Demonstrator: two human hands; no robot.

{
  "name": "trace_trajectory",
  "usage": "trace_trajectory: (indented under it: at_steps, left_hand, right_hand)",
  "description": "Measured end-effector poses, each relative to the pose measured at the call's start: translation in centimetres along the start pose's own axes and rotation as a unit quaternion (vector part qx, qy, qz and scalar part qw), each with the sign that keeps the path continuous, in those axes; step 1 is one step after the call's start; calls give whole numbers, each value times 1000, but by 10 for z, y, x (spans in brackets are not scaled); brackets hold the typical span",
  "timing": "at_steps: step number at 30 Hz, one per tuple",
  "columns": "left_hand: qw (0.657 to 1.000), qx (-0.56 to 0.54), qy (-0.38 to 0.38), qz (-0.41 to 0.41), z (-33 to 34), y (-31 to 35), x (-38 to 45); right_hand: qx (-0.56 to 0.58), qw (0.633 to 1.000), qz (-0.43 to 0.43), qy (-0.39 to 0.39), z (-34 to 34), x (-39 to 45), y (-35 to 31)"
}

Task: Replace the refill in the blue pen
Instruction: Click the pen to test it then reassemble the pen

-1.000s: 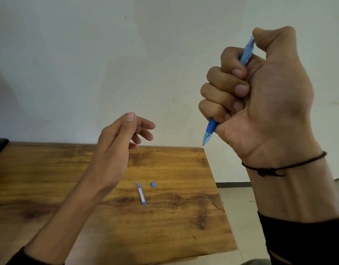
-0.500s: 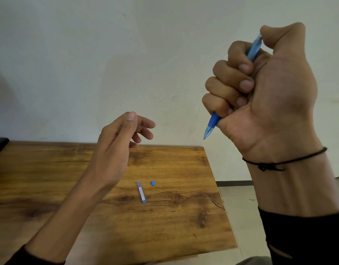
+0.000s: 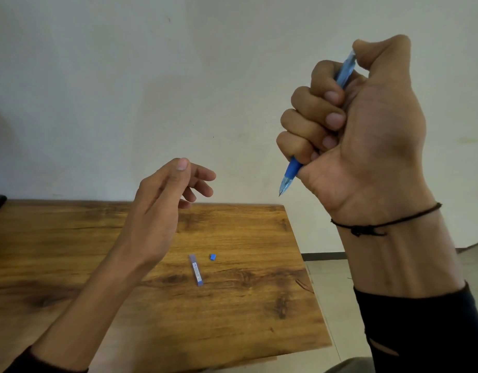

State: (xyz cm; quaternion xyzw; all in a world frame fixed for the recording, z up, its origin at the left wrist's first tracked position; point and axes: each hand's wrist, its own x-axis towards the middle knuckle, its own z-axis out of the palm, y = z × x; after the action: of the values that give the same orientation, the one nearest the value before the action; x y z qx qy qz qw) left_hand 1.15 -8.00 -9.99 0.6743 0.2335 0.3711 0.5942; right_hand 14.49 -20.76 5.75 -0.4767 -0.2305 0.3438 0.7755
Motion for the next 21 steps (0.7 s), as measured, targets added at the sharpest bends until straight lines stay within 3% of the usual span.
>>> trace_trajectory:
  at_steps: [21]
  left_hand:
    - [1000, -4, -9, 1, 2, -1, 0]
  right_hand:
    - [14, 1000, 4, 13, -5, 6, 2]
